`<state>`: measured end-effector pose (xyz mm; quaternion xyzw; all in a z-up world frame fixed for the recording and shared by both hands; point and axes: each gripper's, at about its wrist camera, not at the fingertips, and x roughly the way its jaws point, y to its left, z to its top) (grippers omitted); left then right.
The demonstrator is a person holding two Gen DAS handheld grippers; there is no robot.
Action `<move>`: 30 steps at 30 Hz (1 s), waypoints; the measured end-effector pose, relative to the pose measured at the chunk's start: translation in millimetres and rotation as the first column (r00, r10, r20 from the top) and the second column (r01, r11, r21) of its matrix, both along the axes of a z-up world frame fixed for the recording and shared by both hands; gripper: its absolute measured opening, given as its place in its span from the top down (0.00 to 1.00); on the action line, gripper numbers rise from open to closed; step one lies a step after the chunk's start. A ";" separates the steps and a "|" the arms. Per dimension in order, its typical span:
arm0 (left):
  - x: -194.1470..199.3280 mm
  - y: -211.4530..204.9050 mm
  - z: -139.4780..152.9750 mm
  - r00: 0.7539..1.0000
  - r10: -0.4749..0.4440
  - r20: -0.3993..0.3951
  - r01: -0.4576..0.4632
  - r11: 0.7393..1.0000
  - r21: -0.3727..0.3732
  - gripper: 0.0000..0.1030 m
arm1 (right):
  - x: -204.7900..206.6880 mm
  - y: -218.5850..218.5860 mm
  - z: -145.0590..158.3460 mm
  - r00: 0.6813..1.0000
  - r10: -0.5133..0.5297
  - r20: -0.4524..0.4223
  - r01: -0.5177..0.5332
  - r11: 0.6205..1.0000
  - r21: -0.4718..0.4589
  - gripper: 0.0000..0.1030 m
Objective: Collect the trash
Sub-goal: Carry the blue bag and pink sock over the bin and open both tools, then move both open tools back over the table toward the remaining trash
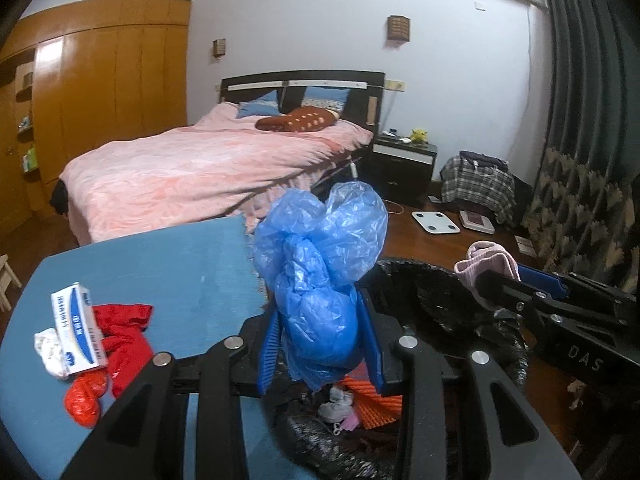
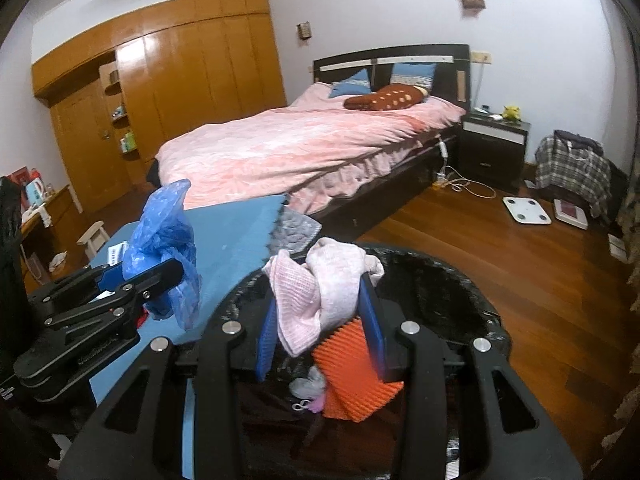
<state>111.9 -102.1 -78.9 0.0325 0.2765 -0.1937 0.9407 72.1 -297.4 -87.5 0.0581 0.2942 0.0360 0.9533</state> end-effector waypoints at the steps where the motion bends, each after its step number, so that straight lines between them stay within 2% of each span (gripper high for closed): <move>1: 1.6 -4.4 -1.8 1.000 -0.009 -0.003 0.009 1.000 0.002 0.65 | 0.3 -1.9 -1.5 1.000 -0.006 -0.003 0.006 1.000 -0.003 0.65; 6: 14.4 -15.1 -7.2 0.997 -0.056 -0.056 0.055 0.998 -0.023 0.62 | 3.1 -14.8 -10.3 0.999 -0.046 -0.025 0.046 0.999 -0.014 0.59; 8: 20.0 -14.5 -8.6 0.995 -0.067 -0.079 0.064 0.997 -0.040 0.52 | 3.6 -20.4 -13.6 0.997 -0.063 -0.034 0.063 0.998 -0.007 0.50; 10: 22.7 -11.8 -9.8 0.994 -0.065 -0.089 0.061 0.997 -0.050 0.43 | 2.1 -23.4 -14.6 0.996 -0.084 -0.029 0.083 0.996 -0.015 0.34; 11: 22.9 -10.4 -9.5 0.994 -0.063 -0.090 0.058 0.997 -0.053 0.41 | 1.8 -23.9 -14.2 0.996 -0.088 -0.027 0.088 0.996 -0.020 0.32; 13: 24.3 -4.8 -9.2 0.995 -0.050 -0.090 0.045 0.997 -0.055 0.36 | 1.1 -25.4 -14.2 0.994 -0.108 -0.020 0.107 0.994 -0.036 0.14; 19: 22.2 21.6 -5.1 0.998 0.018 -0.060 -0.021 0.999 -0.039 0.26 | 0.3 -20.9 -12.1 0.993 -0.117 0.001 0.117 0.992 -0.055 0.08; 24: 17.5 51.3 2.8 0.995 0.095 -0.033 -0.096 0.995 -0.029 0.20 | 2.4 -5.4 -7.1 0.997 -0.079 0.014 0.080 0.996 -0.048 0.07; 30: 7.7 91.1 4.8 0.982 0.188 -0.013 -0.188 0.982 -0.011 0.18 | 12.5 27.1 -5.0 1.000 -0.018 0.012 0.019 0.999 -0.041 0.06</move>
